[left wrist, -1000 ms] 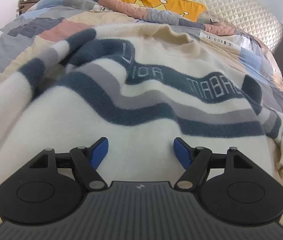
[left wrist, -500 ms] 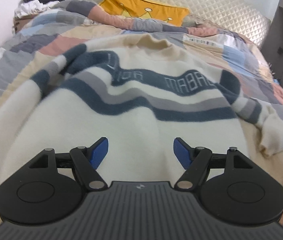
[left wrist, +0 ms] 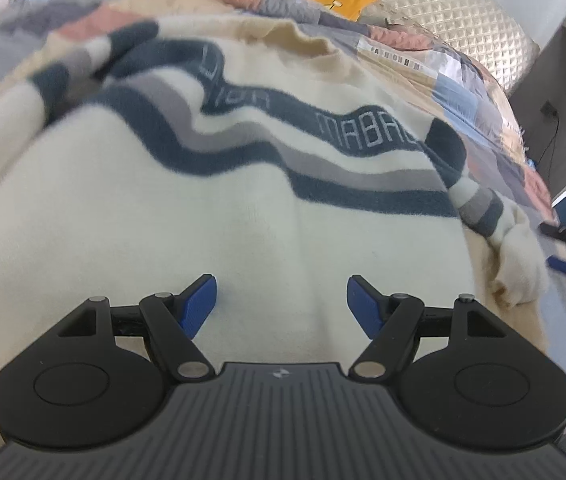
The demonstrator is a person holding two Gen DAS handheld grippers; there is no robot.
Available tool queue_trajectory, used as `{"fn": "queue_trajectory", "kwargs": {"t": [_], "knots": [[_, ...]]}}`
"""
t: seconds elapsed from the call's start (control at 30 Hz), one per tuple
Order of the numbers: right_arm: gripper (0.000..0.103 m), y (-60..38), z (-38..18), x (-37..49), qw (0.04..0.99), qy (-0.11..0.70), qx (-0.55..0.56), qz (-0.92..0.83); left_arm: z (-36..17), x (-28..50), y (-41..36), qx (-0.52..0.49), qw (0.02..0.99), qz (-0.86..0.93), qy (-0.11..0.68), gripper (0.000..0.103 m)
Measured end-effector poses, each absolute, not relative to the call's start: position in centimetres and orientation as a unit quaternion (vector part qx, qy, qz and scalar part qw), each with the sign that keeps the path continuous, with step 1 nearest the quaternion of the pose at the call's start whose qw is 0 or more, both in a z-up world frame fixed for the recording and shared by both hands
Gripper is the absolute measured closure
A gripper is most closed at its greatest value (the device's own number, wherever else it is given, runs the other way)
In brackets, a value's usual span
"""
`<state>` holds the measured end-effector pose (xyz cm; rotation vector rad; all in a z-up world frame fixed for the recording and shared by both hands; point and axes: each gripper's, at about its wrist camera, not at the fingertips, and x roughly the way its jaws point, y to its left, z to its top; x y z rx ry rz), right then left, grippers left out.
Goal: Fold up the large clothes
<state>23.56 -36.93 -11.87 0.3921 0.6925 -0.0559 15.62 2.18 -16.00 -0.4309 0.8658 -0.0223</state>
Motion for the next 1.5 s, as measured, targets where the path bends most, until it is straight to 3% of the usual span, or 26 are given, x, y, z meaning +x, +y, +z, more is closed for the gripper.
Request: {"fn": "queue_trajectory", "kwargs": {"t": [0.2,0.3,0.37,0.43,0.5,0.57,0.6,0.67,0.93,1.2,1.33,1.5], "knots": [[0.036,-34.1,-14.4,25.5,0.898,0.426,0.105,-0.024,-16.0,15.8,2.5,-0.224,0.882,-0.012,0.415,0.027],[0.032,-32.3,-15.6,26.0,0.891,0.451,0.041,-0.032,-16.1,15.8,2.7,-0.233,0.879,-0.012,0.415,0.027],[0.024,-31.2,-16.3,26.1,0.887,0.460,0.010,-0.034,-16.2,15.8,2.9,-0.239,0.878,-0.010,0.415,0.027],[0.024,-30.0,-17.1,25.9,0.885,0.463,-0.047,-0.023,-16.1,15.7,3.0,-0.242,0.877,-0.010,0.414,0.027],[0.034,-28.8,-17.8,25.4,0.879,0.462,-0.114,-0.021,-15.9,15.5,3.2,-0.245,0.878,-0.009,0.411,0.027],[0.070,-28.5,-17.6,25.2,0.877,0.454,-0.152,-0.044,-15.9,15.3,3.4,-0.254,0.876,-0.012,0.411,0.026],[0.076,-28.9,-17.2,25.1,0.878,0.449,-0.150,-0.066,-15.9,15.3,3.5,-0.258,0.874,-0.013,0.412,0.026],[0.079,-30.4,-15.7,25.0,0.887,0.433,-0.124,-0.099,-16.0,15.2,3.8,-0.264,0.872,-0.015,0.412,0.026],[0.081,-39.4,-9.4,23.3,0.925,0.325,-0.015,-0.195,-15.9,15.2,3.3,-0.256,0.877,-0.030,0.406,0.025],[0.082,-49.0,-7.3,26.1,0.920,0.284,0.040,-0.266,-16.1,15.4,3.1,-0.249,0.879,-0.031,0.406,0.025],[0.082,-53.6,-8.4,27.3,0.915,0.277,0.103,-0.277,-16.1,15.5,3.1,-0.258,0.877,-0.026,0.405,0.025],[0.082,-56.1,-13.2,28.3,0.895,0.306,0.105,-0.308,-16.3,16.5,3.0,-0.267,0.873,-0.020,0.408,0.025]]}}
